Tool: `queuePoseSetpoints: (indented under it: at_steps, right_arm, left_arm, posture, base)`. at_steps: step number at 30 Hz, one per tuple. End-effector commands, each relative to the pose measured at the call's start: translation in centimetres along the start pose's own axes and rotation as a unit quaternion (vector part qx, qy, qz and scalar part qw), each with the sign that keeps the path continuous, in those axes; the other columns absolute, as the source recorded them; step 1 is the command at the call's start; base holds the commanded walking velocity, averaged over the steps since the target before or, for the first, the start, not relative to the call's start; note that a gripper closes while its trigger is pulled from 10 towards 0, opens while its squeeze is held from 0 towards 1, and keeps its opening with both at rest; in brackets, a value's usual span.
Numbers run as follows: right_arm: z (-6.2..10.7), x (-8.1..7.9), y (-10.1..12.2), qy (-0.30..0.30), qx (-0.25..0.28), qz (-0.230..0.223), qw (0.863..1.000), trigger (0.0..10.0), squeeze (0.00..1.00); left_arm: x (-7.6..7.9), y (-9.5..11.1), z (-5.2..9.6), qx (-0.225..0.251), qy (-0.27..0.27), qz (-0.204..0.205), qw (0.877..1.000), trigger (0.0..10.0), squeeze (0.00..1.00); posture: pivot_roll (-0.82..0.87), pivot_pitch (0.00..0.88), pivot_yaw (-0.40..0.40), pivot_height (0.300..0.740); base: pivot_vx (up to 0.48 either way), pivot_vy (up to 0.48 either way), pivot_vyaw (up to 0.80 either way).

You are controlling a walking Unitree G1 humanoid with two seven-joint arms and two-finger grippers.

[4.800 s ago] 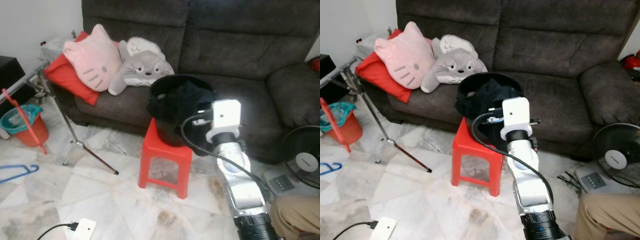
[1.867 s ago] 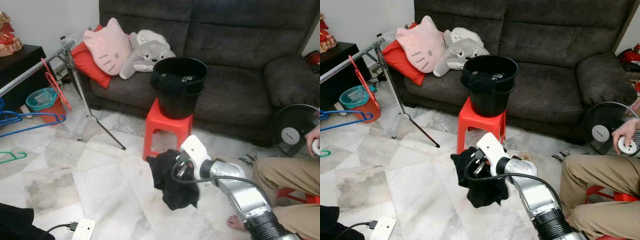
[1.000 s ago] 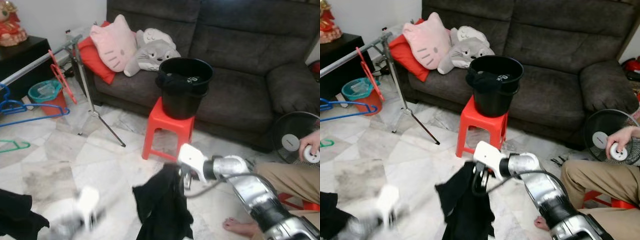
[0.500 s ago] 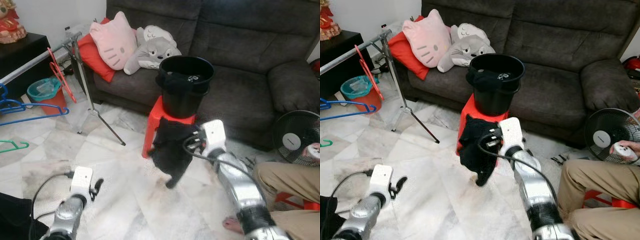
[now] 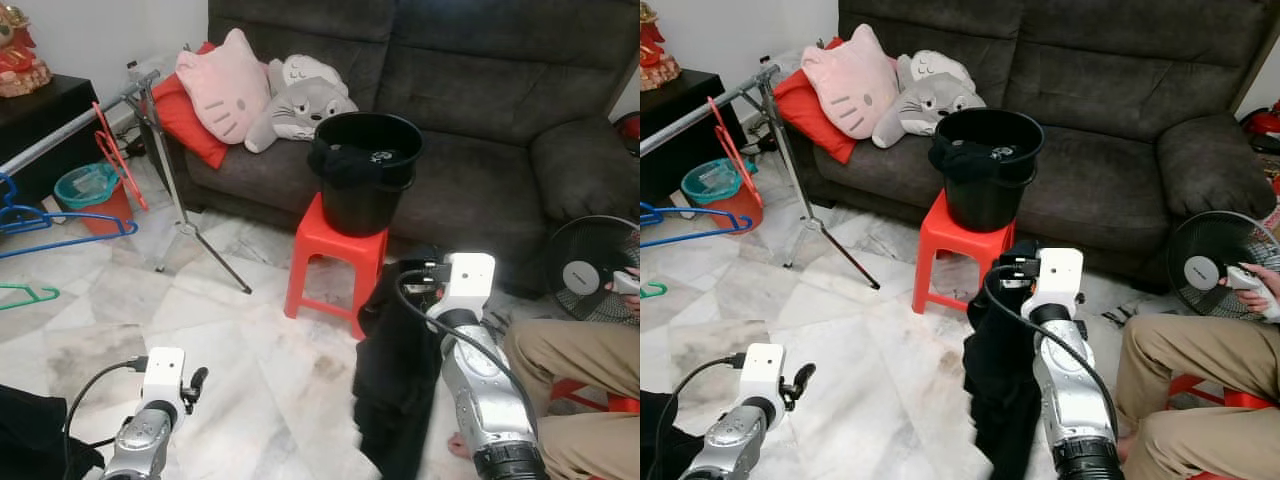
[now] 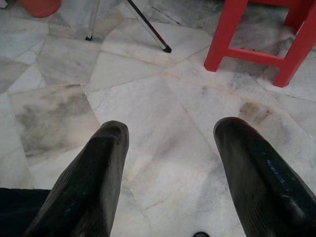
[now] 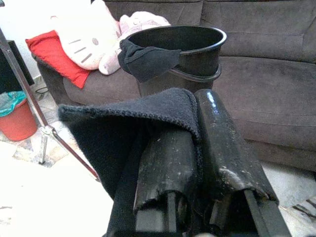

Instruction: Hang hanger

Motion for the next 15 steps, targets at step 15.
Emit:
queuePoseSetpoints:
  at_steps: [15]
  right_arm:
    - [-0.18, -0.14, 1.4, 0.003, 0.028, -0.002, 1.0, 10.0, 0.0]
  left_arm:
    - [-0.26, -0.26, 0.11, -0.003, 0.007, 0.007, 1.0, 10.0, 0.0]
  posture:
    - [-0.09, 0.0, -0.013, 0.74]
  base:
    - [0.0, 0.0, 0.0]
Point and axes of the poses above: a point about 5 cm out from each wrist's last joint towards the gripper, its own z axis pointing back from the gripper into the wrist, its own y axis along the axis of the wrist's last joint, x = y × z, the point moved 5 cm from there along -z, pointing out of the wrist towards the gripper, and after that the axes turned 12 degrees about -z, right-handed, at the moved point
